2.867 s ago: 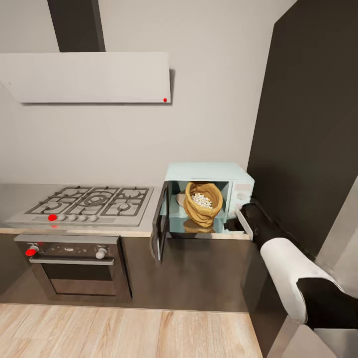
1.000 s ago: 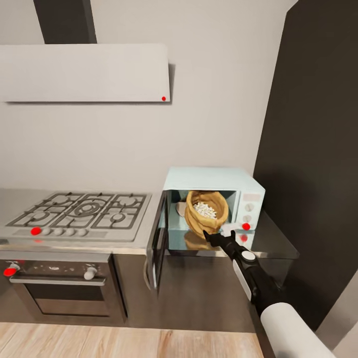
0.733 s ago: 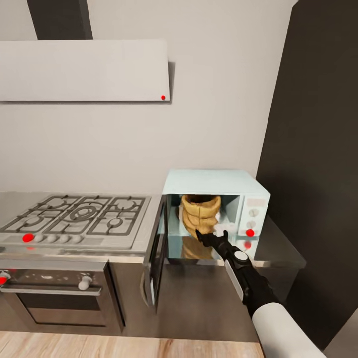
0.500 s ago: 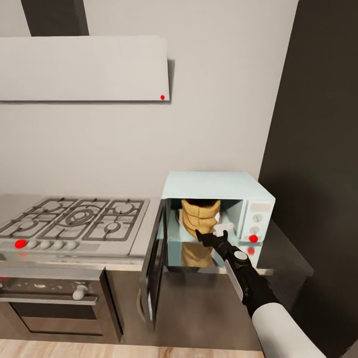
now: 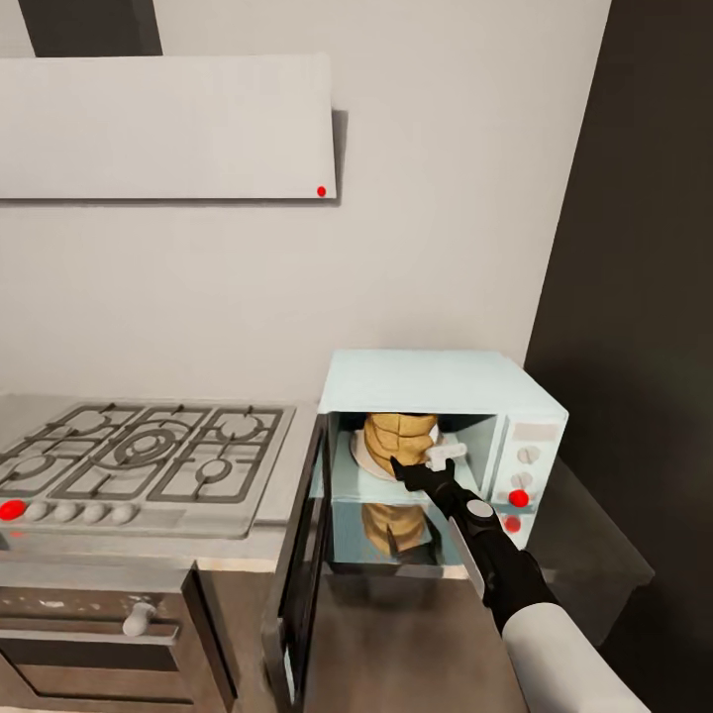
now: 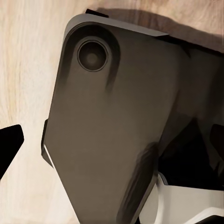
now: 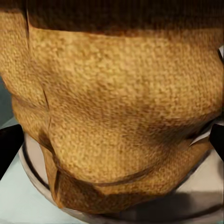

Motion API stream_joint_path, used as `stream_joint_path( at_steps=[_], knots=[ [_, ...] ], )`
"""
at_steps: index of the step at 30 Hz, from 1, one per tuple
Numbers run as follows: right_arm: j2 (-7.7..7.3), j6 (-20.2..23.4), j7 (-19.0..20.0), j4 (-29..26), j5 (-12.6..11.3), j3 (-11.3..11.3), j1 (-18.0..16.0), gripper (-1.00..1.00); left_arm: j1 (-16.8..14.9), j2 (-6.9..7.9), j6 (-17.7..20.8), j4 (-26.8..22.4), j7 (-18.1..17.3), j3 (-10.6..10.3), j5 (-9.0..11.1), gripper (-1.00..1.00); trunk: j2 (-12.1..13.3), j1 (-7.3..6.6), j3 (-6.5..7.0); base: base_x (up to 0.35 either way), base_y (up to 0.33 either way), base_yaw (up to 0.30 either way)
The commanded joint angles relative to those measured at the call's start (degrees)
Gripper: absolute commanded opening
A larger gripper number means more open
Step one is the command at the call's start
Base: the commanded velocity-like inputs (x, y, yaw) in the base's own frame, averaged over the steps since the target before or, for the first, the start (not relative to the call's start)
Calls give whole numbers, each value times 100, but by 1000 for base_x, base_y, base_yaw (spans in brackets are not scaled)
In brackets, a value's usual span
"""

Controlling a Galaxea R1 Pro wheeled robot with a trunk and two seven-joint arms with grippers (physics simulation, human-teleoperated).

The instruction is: In the kitchen, take the popcorn bag from the countertop, put it into the microwave, and heat it until the popcorn is cooked so the cooked popcorn ends up inside the bag.

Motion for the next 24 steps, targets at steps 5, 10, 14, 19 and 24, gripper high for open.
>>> stream_joint_path(
  at_steps=[5,10,14,19,24],
  knots=[
    [2,34,19,-10,35,-9,-4,100,1,-12,-6,-13,-5,24,27,100,-4,1,-6,-139,0,0],
    [-4,30,19,-12,70,-9,-2,100,1,-19,-6,-12,1,30,27,100,-4,1,-6,-336,0,0],
    [-7,35,19,-12,71,-9,-2,100,1,-14,-6,-9,1,24,27,100,-4,1,-6,-344,0,0],
    [-8,49,19,-12,80,-9,-2,100,1,-14,-6,-10,1,22,27,100,-4,1,-6,-344,0,0],
    [-29,42,19,-51,80,-16,-2,100,1,-14,-6,-8,1,21,27,100,-4,1,-6,-344,0,0]
  ],
)
